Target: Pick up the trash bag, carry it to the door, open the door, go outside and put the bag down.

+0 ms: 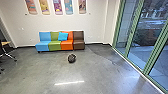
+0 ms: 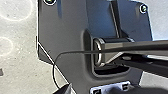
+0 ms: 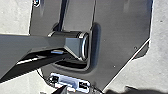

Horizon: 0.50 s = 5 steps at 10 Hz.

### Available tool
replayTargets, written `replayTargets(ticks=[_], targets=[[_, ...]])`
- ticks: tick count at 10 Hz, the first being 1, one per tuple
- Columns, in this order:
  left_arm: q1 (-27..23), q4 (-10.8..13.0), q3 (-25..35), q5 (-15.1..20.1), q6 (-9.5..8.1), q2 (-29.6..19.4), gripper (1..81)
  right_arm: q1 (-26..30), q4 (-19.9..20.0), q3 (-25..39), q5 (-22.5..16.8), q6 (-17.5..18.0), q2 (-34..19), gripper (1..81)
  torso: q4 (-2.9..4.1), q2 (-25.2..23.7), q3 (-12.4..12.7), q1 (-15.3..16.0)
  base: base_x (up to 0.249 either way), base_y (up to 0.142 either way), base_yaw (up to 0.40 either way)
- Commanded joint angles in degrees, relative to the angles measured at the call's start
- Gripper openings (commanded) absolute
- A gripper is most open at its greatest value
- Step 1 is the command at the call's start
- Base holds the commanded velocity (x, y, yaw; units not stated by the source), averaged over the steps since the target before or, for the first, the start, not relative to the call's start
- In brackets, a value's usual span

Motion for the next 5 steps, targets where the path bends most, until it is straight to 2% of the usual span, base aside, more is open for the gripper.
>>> replayTargets(ticks=[1, 5], targets=[[-1.69, -0.4, 0.12, 3.29, 0.01, -0.12, 81.1, 1.61, -0.6, 0.26, -3.92, -0.45, -0.38, 81.1, 0.0, 0.0, 0.0, 0.0, 0.14, 0.079, 0.0], [-1.78, -0.4, 0.12, 3.29, -0.07, -0.12, 81.1, 1.61, -0.6, 0.18, -3.83, -0.36, -0.38, 81.1, 0.0, 0.0, 0.0, -0.02, 0.14, 0.079, 0.0]])
